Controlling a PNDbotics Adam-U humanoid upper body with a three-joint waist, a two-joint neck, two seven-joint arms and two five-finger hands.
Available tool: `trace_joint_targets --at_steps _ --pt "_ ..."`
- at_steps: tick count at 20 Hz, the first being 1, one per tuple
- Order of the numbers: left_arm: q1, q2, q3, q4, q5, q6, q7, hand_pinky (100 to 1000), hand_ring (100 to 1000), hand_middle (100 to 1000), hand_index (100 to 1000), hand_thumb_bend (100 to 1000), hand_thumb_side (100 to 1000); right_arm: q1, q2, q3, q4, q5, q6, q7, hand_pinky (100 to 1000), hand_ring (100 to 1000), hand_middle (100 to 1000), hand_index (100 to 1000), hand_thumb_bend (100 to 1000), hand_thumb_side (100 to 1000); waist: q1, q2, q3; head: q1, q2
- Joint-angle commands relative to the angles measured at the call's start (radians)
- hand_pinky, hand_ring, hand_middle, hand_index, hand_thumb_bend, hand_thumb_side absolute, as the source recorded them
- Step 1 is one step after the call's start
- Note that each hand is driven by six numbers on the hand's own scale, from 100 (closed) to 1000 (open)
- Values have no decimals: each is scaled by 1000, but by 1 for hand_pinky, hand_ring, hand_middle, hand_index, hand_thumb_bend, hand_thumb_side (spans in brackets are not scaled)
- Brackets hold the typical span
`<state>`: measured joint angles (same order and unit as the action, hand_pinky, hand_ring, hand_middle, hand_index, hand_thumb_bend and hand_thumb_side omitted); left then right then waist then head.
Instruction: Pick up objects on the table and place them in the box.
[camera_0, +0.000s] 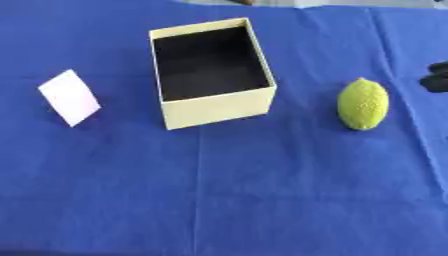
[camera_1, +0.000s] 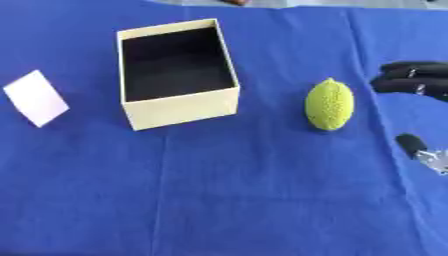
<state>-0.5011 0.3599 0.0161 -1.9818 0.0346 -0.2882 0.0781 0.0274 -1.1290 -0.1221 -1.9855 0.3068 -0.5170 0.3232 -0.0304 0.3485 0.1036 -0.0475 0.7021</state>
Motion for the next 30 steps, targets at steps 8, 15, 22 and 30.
trace_joint_targets --at_steps 8,15,22,30 --pt "-15 18 -4 -18 6 1 -13 768 753 727 858 100 581 -16 -31 60 -15 169 49 -71 918 1000 856 925 100 256 1 -13 7 -13 -12" --pt "-19 12 -11 -18 12 6 -25 768 755 728 856 100 580 -62 -34 115 -15 212 134 -171 922 1000 866 943 100 244 1 -13 13 -24 -10" --pt "-23 6 -17 -18 20 9 -36 768 754 733 852 100 580 -126 -46 168 4 230 228 -158 936 1000 845 941 100 249 0 -15 22 -37 -12" --pt "-28 -2 -24 -18 27 15 -49 766 755 733 848 100 579 -241 -25 213 114 195 234 -96 968 1000 820 953 100 242 -2 -13 32 -48 -14"
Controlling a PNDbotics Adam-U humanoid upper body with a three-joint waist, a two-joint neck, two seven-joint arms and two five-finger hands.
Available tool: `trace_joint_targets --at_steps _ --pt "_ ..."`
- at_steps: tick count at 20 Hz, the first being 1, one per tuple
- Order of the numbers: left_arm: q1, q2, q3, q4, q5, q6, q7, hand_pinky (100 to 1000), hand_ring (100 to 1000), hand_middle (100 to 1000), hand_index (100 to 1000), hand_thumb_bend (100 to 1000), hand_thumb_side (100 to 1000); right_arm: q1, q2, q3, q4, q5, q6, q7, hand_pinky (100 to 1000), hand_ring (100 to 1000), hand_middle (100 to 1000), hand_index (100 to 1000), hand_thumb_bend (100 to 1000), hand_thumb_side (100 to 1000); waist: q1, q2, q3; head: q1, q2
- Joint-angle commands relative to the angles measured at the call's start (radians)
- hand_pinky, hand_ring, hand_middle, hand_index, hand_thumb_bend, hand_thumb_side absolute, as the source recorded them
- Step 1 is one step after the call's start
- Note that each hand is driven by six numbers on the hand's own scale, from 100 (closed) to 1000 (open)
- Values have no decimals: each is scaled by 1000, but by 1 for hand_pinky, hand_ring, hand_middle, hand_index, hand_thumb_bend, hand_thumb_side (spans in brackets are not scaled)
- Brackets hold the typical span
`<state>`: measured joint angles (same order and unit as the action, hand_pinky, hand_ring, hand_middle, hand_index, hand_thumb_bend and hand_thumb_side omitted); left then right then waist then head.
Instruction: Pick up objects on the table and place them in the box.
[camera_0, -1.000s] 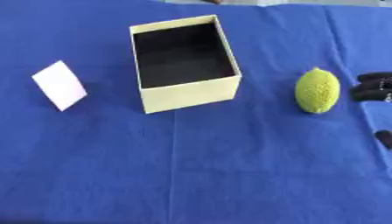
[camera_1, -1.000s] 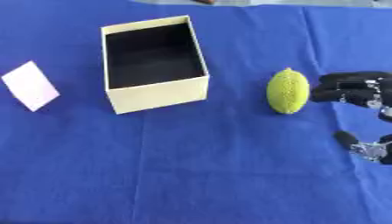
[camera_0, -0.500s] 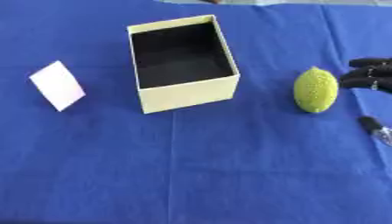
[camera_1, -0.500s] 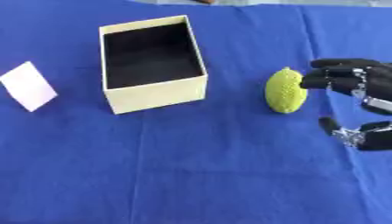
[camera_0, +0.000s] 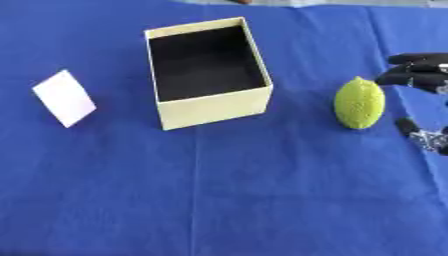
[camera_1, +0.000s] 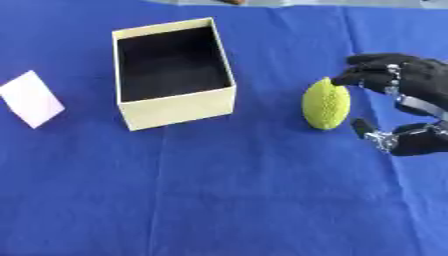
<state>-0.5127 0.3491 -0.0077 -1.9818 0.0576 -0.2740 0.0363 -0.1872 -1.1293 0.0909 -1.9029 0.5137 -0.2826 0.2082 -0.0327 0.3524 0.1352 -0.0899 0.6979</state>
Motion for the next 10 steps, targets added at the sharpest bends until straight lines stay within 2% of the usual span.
trace_joint_targets --at_steps 1,10 --pt "-17 8 0 -18 5 1 -8 766 755 733 848 100 579 -39 -21 5 49 -15 -1 25 968 1000 816 953 100 242 0 -16 1 -7 -10" --pt "-16 4 -3 -18 10 10 -16 765 754 731 839 100 579 -117 10 16 165 -39 -28 60 1000 1000 837 990 100 227 -3 -12 7 -16 -10"
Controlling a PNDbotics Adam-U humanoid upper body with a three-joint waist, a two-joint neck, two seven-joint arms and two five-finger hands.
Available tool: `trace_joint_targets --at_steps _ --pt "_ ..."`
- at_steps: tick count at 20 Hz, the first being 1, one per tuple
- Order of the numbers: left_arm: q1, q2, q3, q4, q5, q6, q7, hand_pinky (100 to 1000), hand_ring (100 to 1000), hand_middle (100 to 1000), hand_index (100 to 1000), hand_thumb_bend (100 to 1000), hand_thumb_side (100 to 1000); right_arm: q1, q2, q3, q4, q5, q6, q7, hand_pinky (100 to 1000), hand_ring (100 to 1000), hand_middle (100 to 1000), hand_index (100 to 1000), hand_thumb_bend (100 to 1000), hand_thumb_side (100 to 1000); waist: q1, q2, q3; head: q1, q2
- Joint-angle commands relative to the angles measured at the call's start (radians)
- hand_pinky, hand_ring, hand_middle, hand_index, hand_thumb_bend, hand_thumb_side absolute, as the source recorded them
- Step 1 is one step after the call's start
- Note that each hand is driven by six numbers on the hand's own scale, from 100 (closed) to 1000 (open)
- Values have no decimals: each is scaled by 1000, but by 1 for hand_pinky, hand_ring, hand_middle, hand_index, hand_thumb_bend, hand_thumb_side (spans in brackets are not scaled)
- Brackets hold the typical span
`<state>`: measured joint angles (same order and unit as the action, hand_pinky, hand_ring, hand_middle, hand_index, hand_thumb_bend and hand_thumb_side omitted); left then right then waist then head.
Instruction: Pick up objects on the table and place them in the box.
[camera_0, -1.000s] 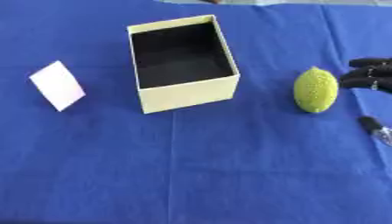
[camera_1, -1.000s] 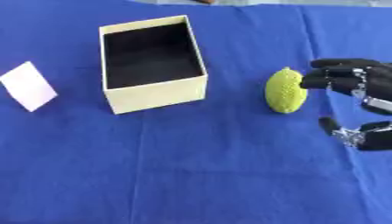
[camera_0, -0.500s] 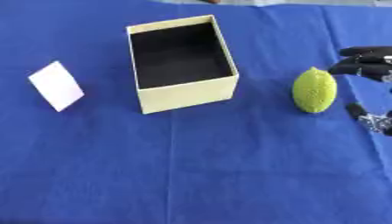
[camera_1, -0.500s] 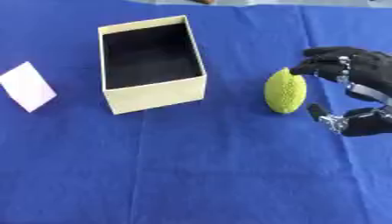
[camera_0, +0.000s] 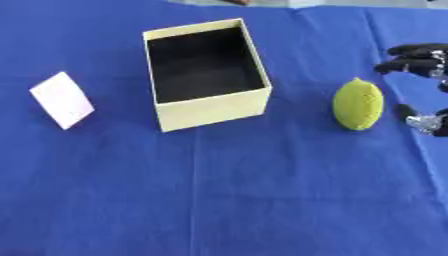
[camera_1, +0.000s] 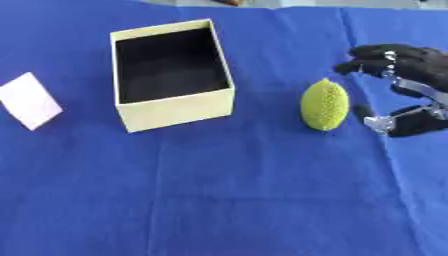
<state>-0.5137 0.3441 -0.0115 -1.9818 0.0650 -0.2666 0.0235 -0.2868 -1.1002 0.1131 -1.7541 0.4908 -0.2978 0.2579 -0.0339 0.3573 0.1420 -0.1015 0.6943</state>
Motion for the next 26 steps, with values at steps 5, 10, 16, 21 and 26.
trace_joint_targets --at_steps 5,10,16,21,26 --pt "-16 6 -2 -18 6 6 -7 764 752 727 835 100 578 -44 -9 12 44 -23 -51 72 1000 1000 843 1000 100 398 -4 -15 5 -9 -6" --pt "-17 3 -6 -18 9 10 -15 763 748 718 830 100 578 -85 10 31 89 -47 -64 137 1000 1000 844 1000 100 464 -6 -13 12 -14 -7" --pt "-19 -1 -10 -18 14 14 -21 762 745 714 827 100 578 -129 27 39 129 -6 -64 158 1000 1000 856 1000 100 405 -10 -11 17 -18 -7" --pt "-19 -3 -10 -18 18 15 -26 761 744 711 825 100 579 -160 42 40 176 68 -57 104 999 1000 874 1000 100 302 -13 -8 22 -20 -9" --pt "-20 -6 -11 -18 21 16 -28 761 744 709 823 100 579 -168 58 61 209 139 -77 90 1000 1000 881 1000 100 522 -14 -5 23 -21 -9"
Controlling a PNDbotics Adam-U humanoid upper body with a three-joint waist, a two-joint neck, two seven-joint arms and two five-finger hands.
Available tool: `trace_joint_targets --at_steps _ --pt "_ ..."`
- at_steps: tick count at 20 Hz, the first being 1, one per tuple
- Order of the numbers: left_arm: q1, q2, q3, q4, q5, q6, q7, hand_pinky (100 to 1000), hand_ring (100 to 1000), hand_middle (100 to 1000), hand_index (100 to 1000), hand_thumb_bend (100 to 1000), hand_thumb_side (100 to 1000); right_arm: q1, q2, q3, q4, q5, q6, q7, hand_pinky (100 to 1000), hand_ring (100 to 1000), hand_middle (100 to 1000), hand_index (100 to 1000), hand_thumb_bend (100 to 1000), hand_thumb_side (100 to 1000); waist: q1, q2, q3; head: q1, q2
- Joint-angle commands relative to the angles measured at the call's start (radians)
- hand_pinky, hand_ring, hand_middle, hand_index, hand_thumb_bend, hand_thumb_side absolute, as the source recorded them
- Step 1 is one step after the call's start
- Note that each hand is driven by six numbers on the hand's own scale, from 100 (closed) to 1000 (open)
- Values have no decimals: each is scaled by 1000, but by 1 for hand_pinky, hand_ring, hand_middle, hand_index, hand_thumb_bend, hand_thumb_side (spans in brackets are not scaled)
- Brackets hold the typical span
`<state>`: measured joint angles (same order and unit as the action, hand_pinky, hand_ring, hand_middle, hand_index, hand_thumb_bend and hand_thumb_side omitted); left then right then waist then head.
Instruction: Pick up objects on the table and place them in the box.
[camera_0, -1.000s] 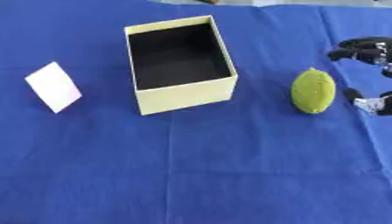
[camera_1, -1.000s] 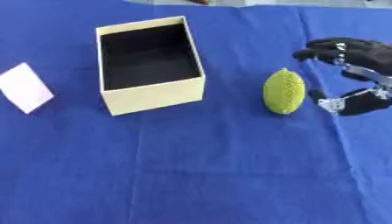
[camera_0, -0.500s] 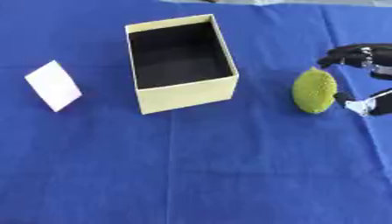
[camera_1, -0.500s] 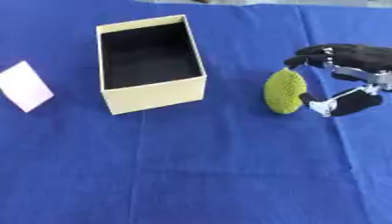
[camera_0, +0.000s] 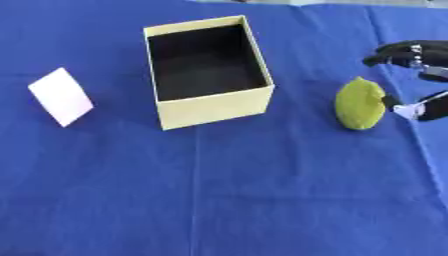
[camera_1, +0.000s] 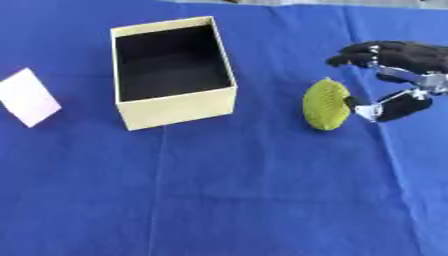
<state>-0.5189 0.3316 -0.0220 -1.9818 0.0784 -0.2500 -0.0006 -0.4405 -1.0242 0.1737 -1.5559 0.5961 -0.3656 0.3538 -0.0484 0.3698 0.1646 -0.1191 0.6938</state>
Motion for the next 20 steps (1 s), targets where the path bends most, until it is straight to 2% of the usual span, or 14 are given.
trace_joint_targets --at_steps 1,6,13,17,20 --pt "-15 6 0 -18 8 0 -4 761 744 707 823 100 579 -14 -15 6 16 44 -16 0 1000 1000 880 1000 100 559 1 -16 1 -4 -8" --pt "-16 4 -1 -18 10 2 -6 761 757 701 820 100 579 -23 -2 18 39 57 -41 41 1000 1000 875 1000 100 663 1 -14 1 -6 -6" --pt "-19 0 0 -18 12 4 -6 761 759 697 818 100 578 -31 6 26 38 30 -70 102 1000 1000 850 997 100 719 1 -13 2 -7 -1" --pt "-19 -2 1 -18 13 5 -7 761 759 694 817 100 579 -38 12 34 43 36 -85 129 1000 1000 832 988 100 733 2 -13 4 -10 1" --pt "-19 -4 1 -18 14 5 -8 761 758 692 816 100 579 -47 17 42 56 53 -96 146 1000 1000 804 980 100 783 1 -12 5 -15 3"
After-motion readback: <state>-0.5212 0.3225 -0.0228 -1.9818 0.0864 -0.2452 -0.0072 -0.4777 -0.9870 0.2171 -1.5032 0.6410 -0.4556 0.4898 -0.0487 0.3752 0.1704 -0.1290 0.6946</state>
